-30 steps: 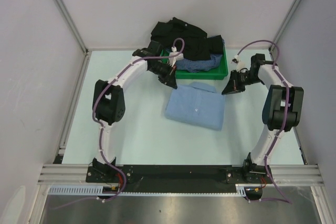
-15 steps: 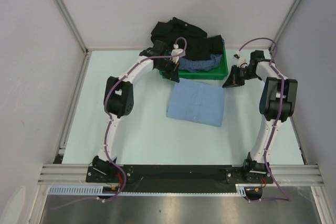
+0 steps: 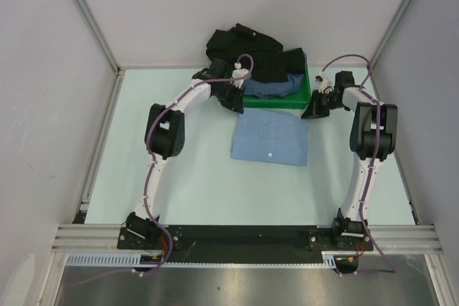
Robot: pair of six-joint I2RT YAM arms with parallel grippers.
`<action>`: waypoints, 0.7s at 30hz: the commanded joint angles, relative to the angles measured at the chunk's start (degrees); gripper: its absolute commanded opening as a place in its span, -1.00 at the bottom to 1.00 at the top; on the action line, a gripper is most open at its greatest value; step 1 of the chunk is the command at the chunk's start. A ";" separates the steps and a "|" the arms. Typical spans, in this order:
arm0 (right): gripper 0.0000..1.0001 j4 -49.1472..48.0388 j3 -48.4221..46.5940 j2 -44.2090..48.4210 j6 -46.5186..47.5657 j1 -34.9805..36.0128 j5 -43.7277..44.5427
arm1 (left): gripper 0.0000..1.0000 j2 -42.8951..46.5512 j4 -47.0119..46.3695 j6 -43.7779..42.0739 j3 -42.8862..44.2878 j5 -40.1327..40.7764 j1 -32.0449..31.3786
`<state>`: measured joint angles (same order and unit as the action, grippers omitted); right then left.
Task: Fold and stack the long sleeve shirts
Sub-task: Fold the shirt
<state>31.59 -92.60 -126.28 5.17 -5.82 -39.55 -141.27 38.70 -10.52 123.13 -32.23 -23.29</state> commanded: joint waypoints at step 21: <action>0.27 11.31 22.63 20.81 2.30 -1.12 -4.22 | 0.49 24.21 -6.08 8.67 -40.69 -17.96 4.22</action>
<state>42.85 -74.83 -104.44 9.28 -7.46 -41.95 -116.07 36.36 -5.82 84.75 -46.30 -18.26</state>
